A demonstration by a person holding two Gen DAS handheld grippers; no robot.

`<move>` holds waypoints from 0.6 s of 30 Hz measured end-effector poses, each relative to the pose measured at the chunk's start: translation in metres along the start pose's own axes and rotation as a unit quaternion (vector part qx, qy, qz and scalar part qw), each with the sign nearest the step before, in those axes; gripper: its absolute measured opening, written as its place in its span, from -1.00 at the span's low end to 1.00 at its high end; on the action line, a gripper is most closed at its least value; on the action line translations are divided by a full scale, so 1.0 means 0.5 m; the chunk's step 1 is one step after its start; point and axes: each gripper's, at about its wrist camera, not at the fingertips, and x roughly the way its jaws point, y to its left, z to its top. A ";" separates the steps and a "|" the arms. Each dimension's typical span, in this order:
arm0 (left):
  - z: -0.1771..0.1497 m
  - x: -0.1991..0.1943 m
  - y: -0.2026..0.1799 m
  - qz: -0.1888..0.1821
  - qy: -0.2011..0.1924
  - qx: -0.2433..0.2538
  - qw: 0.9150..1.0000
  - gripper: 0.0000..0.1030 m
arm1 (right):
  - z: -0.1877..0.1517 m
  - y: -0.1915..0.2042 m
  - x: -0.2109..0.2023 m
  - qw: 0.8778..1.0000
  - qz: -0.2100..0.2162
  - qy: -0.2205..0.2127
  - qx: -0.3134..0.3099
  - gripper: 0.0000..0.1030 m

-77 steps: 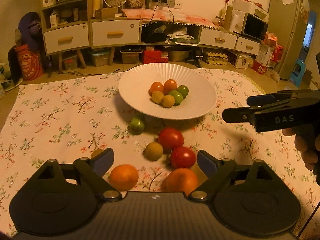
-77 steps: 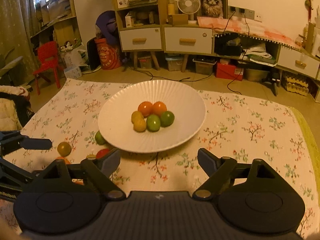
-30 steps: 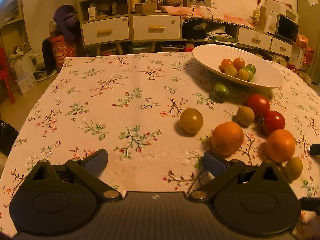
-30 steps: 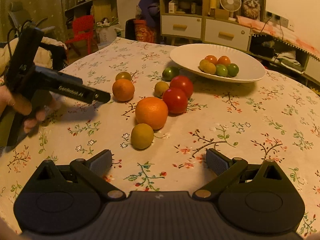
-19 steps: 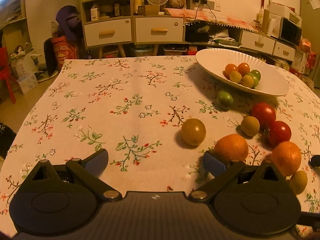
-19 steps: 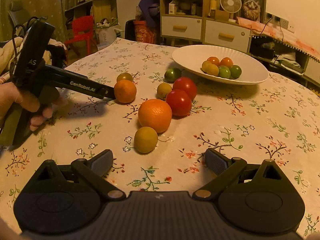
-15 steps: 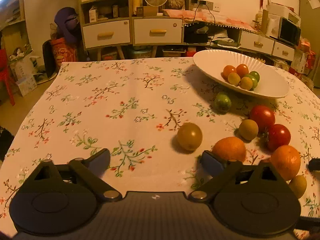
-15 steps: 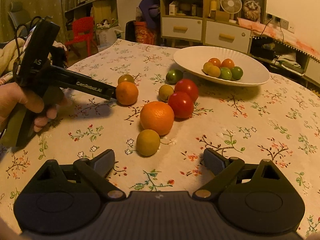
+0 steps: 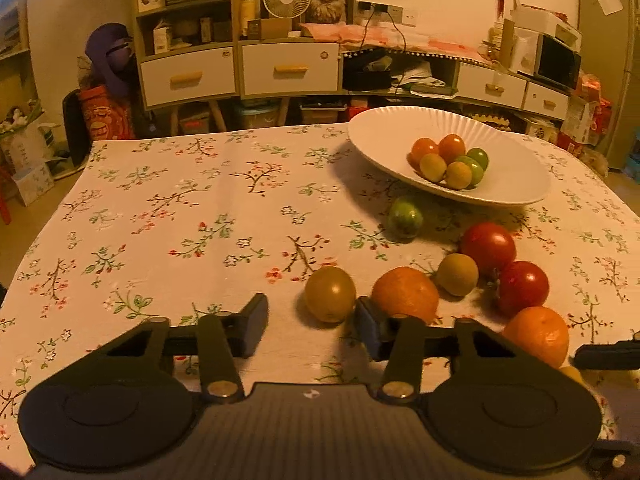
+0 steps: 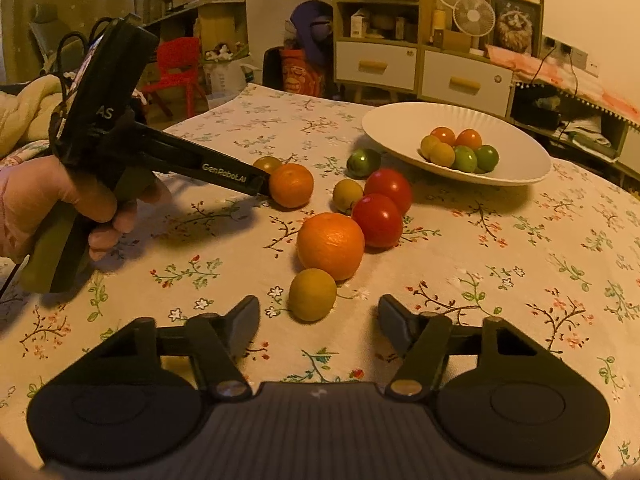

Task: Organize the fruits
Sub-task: 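Grasp a brown fruit with the left gripper while the right gripper grasps a yellow fruit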

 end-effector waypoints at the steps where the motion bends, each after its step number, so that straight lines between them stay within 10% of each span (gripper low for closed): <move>1: 0.001 0.000 -0.002 -0.002 0.001 0.000 1.000 -0.11 | 0.000 0.000 0.000 1.000 0.001 -0.001 0.000 0.10; 18: 0.005 -0.001 -0.007 -0.006 0.007 -0.005 1.000 -0.26 | 0.004 0.011 -0.004 1.000 0.010 -0.002 -0.018 -0.41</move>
